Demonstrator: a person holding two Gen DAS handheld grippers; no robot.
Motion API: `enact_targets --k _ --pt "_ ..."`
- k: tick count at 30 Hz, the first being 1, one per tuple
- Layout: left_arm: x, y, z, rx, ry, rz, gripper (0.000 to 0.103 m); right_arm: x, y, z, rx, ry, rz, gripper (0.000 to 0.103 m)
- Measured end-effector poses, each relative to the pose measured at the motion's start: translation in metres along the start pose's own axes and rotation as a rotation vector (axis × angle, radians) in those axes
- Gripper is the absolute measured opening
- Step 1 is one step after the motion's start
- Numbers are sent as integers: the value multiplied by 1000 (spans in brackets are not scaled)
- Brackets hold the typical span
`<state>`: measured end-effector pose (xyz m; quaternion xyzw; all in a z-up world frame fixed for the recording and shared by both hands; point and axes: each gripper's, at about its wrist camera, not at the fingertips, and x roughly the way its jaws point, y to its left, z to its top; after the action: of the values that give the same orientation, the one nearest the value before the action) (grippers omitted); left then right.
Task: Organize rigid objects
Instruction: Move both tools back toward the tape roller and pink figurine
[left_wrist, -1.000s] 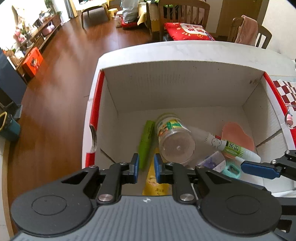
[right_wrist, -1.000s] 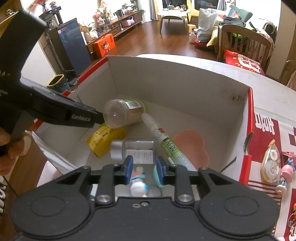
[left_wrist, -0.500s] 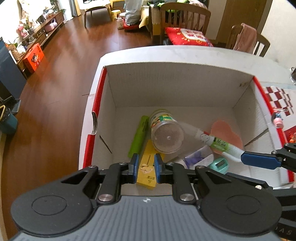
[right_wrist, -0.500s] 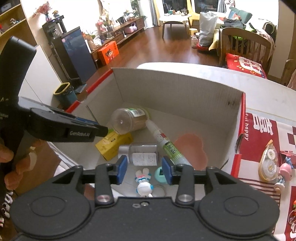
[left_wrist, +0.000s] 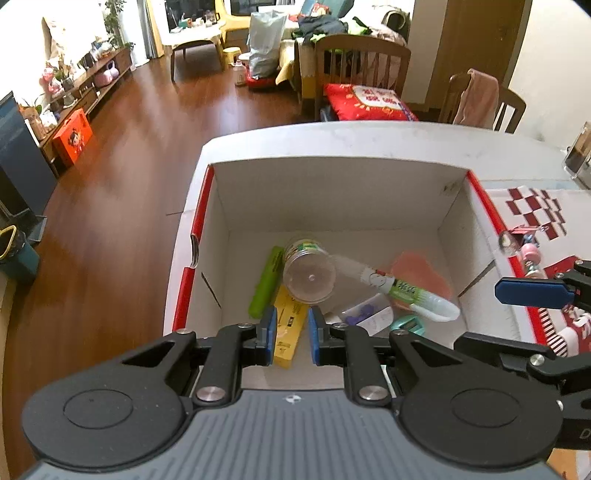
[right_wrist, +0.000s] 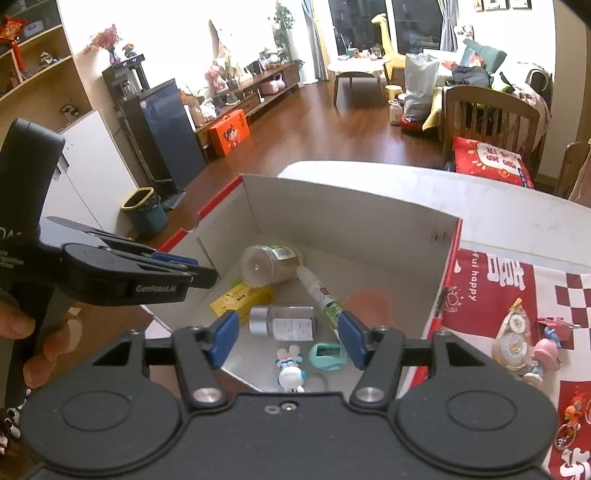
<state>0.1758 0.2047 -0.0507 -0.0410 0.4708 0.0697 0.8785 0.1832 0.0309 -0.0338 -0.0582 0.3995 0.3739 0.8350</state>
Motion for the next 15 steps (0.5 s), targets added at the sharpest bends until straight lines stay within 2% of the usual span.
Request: enact_targets --k 5,15 --pt "-14 -8 -2 -2 -24 -8 17 -20 1 -2 -32 -33 7 65" --pt "-48 -40 -11 6 -99 -19 17 -68 -11 -13 -58 -111 43 82"
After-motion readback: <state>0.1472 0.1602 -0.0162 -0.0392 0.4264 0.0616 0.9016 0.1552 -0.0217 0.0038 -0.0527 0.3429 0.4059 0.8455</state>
